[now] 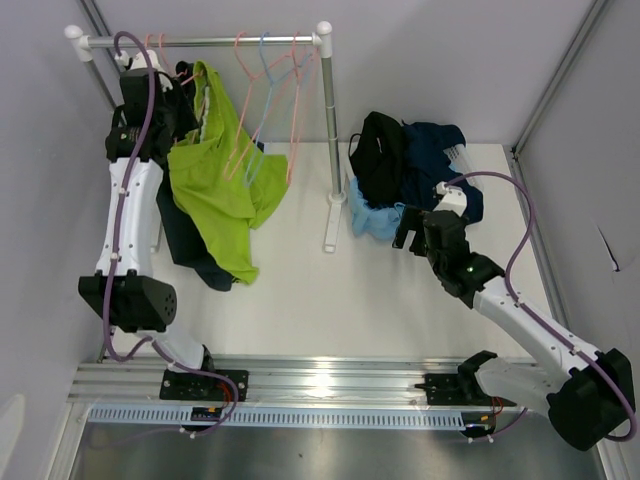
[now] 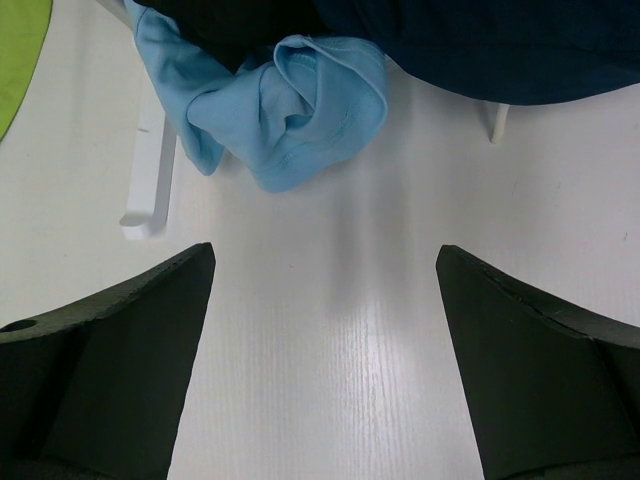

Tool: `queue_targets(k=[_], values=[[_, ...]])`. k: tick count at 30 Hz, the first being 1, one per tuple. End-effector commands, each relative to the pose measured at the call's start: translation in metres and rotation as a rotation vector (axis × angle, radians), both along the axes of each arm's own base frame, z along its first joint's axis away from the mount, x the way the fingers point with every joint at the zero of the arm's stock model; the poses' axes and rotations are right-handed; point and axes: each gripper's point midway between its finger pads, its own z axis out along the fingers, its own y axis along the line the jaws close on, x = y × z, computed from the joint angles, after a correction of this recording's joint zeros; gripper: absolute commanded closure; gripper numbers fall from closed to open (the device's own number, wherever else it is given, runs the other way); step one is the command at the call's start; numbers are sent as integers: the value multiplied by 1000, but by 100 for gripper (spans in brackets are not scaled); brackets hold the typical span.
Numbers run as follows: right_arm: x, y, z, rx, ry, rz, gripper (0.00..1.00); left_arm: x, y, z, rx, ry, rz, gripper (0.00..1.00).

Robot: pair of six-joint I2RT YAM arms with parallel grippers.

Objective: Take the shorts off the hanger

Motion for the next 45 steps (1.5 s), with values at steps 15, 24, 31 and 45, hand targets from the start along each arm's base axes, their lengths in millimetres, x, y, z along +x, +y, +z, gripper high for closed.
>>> queue_targets(k=[15, 24, 31, 45], values=[[-3, 39, 40, 41, -123, 126, 1, -2, -15, 81, -74, -145, -77, 100], [-74, 189, 183, 185, -432, 535, 1, -43, -32, 118, -93, -214, -126, 100], [-142, 341, 232, 230, -507, 808, 1, -69, -54, 117, -126, -229, -189, 100], [-101, 455, 209, 247, -519, 815, 1, -142, -72, 134, -153, -258, -299, 100]])
